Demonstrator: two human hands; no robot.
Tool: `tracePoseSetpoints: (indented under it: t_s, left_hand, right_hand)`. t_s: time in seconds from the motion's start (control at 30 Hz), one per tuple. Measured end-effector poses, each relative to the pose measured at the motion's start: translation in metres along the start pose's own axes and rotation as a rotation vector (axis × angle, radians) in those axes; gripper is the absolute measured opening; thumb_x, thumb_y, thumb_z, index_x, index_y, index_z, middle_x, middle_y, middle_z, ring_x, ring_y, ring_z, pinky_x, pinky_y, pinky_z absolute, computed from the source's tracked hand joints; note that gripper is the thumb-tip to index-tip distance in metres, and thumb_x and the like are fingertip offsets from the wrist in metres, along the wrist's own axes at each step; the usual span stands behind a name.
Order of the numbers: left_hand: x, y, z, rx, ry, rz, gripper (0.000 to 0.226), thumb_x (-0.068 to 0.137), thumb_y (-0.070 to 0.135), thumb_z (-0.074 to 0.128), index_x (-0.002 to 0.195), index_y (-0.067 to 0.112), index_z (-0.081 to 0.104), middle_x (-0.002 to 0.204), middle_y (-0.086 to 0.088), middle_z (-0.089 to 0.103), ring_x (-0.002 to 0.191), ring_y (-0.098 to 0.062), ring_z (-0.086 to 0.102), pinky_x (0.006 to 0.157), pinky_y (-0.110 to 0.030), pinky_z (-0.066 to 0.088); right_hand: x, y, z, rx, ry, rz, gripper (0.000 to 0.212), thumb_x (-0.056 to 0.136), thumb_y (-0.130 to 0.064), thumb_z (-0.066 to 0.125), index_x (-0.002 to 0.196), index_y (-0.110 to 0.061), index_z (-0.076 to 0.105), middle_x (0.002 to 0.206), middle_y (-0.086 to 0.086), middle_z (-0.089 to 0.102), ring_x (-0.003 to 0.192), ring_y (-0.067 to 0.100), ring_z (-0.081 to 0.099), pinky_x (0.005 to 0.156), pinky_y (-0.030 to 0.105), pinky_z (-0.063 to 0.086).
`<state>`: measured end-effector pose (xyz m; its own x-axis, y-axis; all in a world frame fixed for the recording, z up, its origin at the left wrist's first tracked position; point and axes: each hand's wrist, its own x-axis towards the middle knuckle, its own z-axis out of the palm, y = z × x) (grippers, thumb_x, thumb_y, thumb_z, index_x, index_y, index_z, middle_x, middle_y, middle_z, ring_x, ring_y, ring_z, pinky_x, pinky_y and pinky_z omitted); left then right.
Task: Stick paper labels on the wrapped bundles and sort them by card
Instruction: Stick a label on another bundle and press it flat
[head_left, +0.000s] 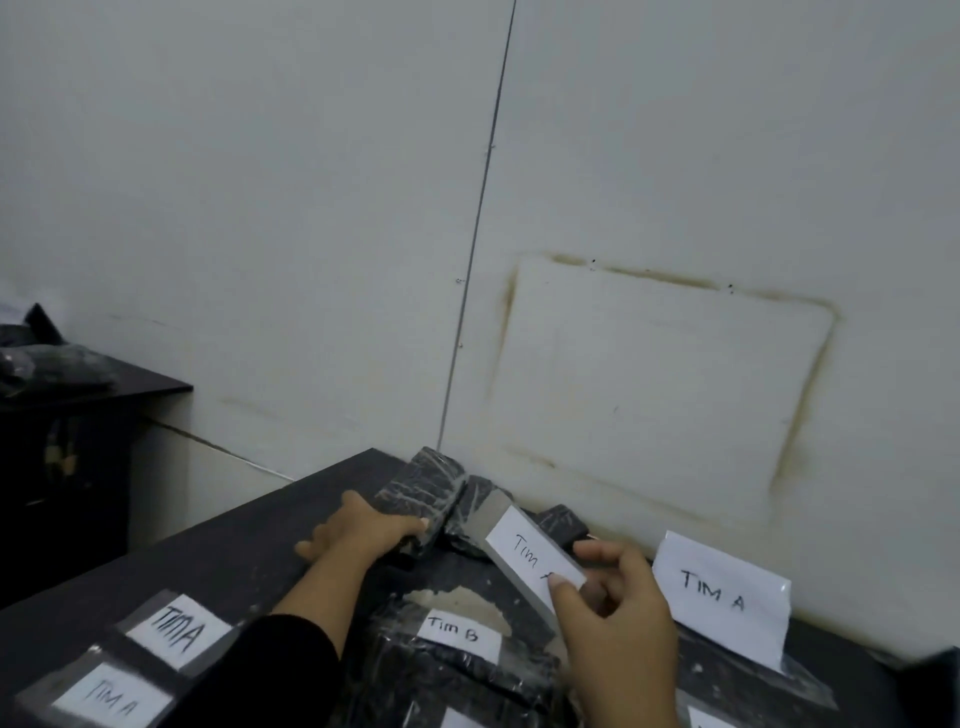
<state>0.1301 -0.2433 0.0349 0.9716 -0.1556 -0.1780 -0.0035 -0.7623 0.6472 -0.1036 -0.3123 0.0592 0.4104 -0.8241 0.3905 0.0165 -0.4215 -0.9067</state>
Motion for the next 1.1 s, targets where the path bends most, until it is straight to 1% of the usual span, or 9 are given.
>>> tracePoseSetpoints:
  t_s: [0.07,0.17,0.33,0.4,0.6,0.73,0.9,1.0,1.1]
  left_hand:
    - [-0.002,-0.002,-0.002,-0.150,0.029,0.055,0.091,0.063,0.058,0.077,0.130,0.018,0.032,0.132,-0.011,0.052,0.119,-0.034,0.051,0.104,-0.048,0.032]
    - [-0.009,-0.013,-0.012,-0.591,0.073,0.132,0.065,0.065,0.025,0.086,0.110,0.017,0.039,0.114,-0.013,0.057,0.091,-0.030,0.056,0.084,-0.045,0.050]
    - [-0.027,-0.031,-0.041,-1.229,0.026,0.227,0.060,0.073,-0.001,0.077,0.114,0.028,0.044,0.125,-0.016,0.054,0.106,-0.033,0.057,0.084,-0.047,0.054]
    - [-0.046,-0.033,-0.055,-1.363,-0.066,0.318,0.062,0.081,-0.004,0.067,0.122,0.036,0.042,0.118,-0.015,0.057,0.102,-0.034,0.060,0.073,-0.046,0.057]
    - [-0.118,-0.029,-0.069,-1.403,-0.307,0.545,0.060,0.095,0.002,0.047,0.129,0.051,0.043,0.116,0.004,0.060,0.104,-0.028,0.062,0.079,-0.049,0.055]
    - [-0.158,-0.021,-0.046,-1.324,-0.240,0.609,0.053,0.094,-0.002,0.040,0.120,0.042,0.053,0.113,0.007,0.061,0.098,-0.019,0.063,0.082,-0.043,0.054]
    - [-0.186,-0.016,-0.009,-1.310,-0.100,0.617,0.041,0.093,0.006,0.043,0.111,0.041,0.056,0.114,-0.010,0.060,0.098,-0.035,0.060,0.086,-0.058,0.048]
    - [-0.195,-0.014,0.000,-1.239,-0.039,0.665,0.021,0.097,0.026,0.048,0.109,0.043,0.053,0.111,0.017,0.059,0.094,0.007,0.059,0.079,-0.018,0.048]
    - [-0.195,-0.020,-0.002,-1.148,-0.037,0.703,0.032,0.081,0.057,0.060,0.110,0.048,0.050,0.102,0.040,0.055,0.094,0.023,0.050,0.078,-0.013,0.040]
  right_hand:
    - [0.000,-0.002,-0.002,0.004,0.001,-0.011,0.025,0.072,-0.009,0.072,0.076,-0.027,0.057,0.065,-0.002,0.067,0.056,0.017,0.049,0.060,0.031,0.044]
    - [-0.003,-0.008,-0.005,0.019,-0.021,-0.038,0.024,0.074,-0.008,0.072,0.078,-0.026,0.057,0.055,-0.005,0.058,0.053,0.014,0.046,0.055,0.028,0.040]
    - [-0.007,-0.024,-0.013,0.033,-0.069,-0.112,0.026,0.078,-0.007,0.070,0.085,-0.027,0.056,0.045,-0.008,0.046,0.051,0.013,0.042,0.055,0.028,0.037]
    - [-0.010,-0.033,-0.019,0.071,-0.086,-0.134,0.030,0.077,-0.006,0.071,0.089,-0.028,0.054,0.046,-0.006,0.044,0.050,0.011,0.041,0.055,0.026,0.036]
    - [-0.019,-0.065,-0.051,0.205,-0.143,-0.207,0.041,0.077,-0.005,0.072,0.098,-0.034,0.051,0.056,0.003,0.055,0.053,0.013,0.050,0.054,0.026,0.040]
    - [-0.026,-0.074,-0.082,0.207,-0.141,-0.224,0.042,0.078,-0.005,0.070,0.103,-0.032,0.051,0.058,0.002,0.058,0.059,0.016,0.054,0.055,0.025,0.045]
    - [-0.028,-0.056,-0.098,0.158,-0.175,-0.161,0.044,0.076,-0.001,0.071,0.102,-0.030,0.050,0.053,0.001,0.055,0.054,0.018,0.048,0.050,0.029,0.042]
    - [-0.026,-0.044,-0.096,0.117,-0.237,-0.150,0.043,0.076,-0.001,0.072,0.102,-0.028,0.050,0.051,0.000,0.051,0.051,0.015,0.043,0.057,0.029,0.037]
    - [-0.023,-0.038,-0.091,0.077,-0.277,-0.148,0.045,0.075,-0.004,0.073,0.102,-0.031,0.050,0.053,0.001,0.053,0.052,0.014,0.044,0.059,0.027,0.038]
